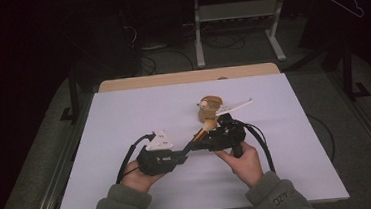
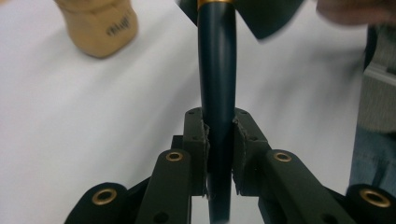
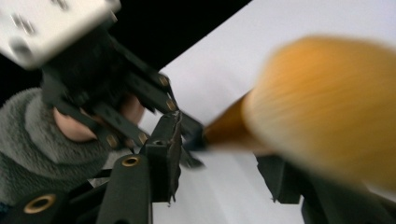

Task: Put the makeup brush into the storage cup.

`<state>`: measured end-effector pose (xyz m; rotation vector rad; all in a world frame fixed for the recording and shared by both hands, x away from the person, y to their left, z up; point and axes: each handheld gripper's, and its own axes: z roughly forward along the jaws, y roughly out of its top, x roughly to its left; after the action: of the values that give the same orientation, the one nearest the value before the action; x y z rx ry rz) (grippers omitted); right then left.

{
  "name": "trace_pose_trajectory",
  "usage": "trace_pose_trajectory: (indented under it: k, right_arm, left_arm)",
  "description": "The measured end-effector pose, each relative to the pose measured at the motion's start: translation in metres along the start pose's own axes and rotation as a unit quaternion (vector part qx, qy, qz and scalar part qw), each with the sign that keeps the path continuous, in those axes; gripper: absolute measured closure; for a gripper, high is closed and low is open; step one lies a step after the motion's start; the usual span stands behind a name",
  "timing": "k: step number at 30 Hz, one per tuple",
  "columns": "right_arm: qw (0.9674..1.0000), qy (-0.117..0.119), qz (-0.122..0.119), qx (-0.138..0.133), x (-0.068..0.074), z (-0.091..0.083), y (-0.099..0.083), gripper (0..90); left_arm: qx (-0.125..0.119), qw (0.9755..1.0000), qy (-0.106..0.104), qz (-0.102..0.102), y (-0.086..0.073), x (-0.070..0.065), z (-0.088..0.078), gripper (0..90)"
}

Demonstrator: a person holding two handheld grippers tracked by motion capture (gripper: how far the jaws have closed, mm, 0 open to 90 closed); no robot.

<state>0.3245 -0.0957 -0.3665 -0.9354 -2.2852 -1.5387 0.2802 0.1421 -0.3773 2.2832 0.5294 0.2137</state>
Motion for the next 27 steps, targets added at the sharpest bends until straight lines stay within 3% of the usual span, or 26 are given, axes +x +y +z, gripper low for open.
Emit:
trace_pose_trajectory:
  k: [1,4,12,16,18,23,27]
  right_arm:
    - [1.0,-0.003,-0.005,0.0,0.001,0.001,0.0,61.8]
    - [0.9999,0.002,-0.011,-0.001,0.004,0.001,0.003,68.6]
    - [0.9991,-0.011,-0.025,0.031,0.011,0.003,0.009,70.0]
    - [0.9978,-0.02,-0.04,0.049,0.015,0.002,0.014,70.2]
    - [0.997,-0.028,-0.045,0.057,0.016,0.0,0.016,70.3]
    - [0.9937,-0.055,-0.055,0.08,0.016,-0.005,0.02,70.3]
    - [0.9926,-0.064,-0.055,0.087,0.014,-0.009,0.022,70.3]
  left_arm:
    - [0.001,1.0,0.0,0.001,0.0,-0.001,0.002,78.2]
    - [0.002,1.0,-0.005,0.001,0.0,-0.001,0.005,78.1]
    - [0.008,0.9999,-0.013,-0.001,-0.001,-0.002,0.007,75.6]
    - [0.006,1.0,-0.006,0.004,-0.003,-0.002,0.004,69.1]
    - [0.001,1.0,-0.005,-0.002,-0.005,-0.003,0.002,66.4]
    - [0.002,1.0,0.003,-0.005,-0.013,-0.001,-0.007,64.2]
    - [0.009,0.9999,0.012,-0.007,-0.021,0.002,-0.014,62.6]
